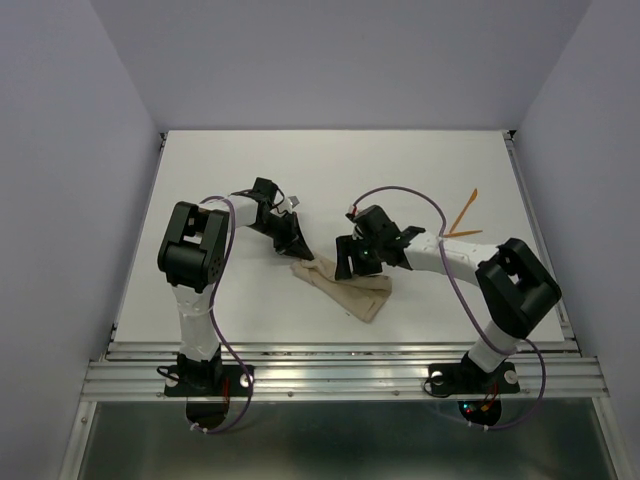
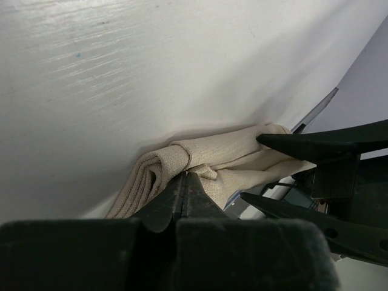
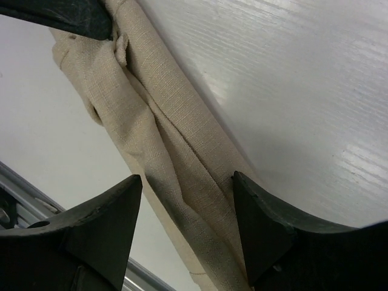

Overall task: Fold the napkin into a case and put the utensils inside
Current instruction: Fold the 2/3-rectangle-folded napkin at the center of the board.

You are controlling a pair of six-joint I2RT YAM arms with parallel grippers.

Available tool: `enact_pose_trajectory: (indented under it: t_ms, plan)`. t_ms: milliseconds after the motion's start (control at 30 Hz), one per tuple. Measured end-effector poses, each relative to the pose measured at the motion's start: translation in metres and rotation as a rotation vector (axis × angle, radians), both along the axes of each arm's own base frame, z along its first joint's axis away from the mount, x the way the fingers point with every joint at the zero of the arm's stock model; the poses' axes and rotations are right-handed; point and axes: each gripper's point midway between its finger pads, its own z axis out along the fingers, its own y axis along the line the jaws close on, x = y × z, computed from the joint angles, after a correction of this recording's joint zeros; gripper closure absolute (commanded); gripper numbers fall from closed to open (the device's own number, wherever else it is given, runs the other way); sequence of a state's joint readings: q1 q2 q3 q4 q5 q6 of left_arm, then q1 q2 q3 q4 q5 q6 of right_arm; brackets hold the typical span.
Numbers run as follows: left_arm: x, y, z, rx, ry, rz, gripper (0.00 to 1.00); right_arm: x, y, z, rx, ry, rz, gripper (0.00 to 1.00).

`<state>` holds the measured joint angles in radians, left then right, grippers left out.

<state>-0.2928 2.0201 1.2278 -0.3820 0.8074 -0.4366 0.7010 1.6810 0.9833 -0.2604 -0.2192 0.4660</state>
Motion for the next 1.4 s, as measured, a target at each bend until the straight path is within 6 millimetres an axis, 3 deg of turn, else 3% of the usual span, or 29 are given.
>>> enact_pose_trajectory:
  t_ms: [467,967,1200,1400]
  plan:
    - [0.000,0.000,0.000,0.000,0.001,0.002,1.00,-0.023,0.006,0.021,0.008,-0.021,0.068,0.35]
    - [0.000,0.000,0.000,0.001,0.006,0.005,1.00,-0.066,0.024,-0.004,-0.045,0.030,0.165,0.38]
    - [0.000,0.003,0.001,0.028,-0.006,0.012,1.00,-0.063,0.023,-0.006,-0.062,0.010,0.156,0.38]
    - [0.013,0.022,0.010,0.166,-0.095,0.050,0.96,-0.057,0.020,-0.011,-0.085,-0.009,0.127,0.38]
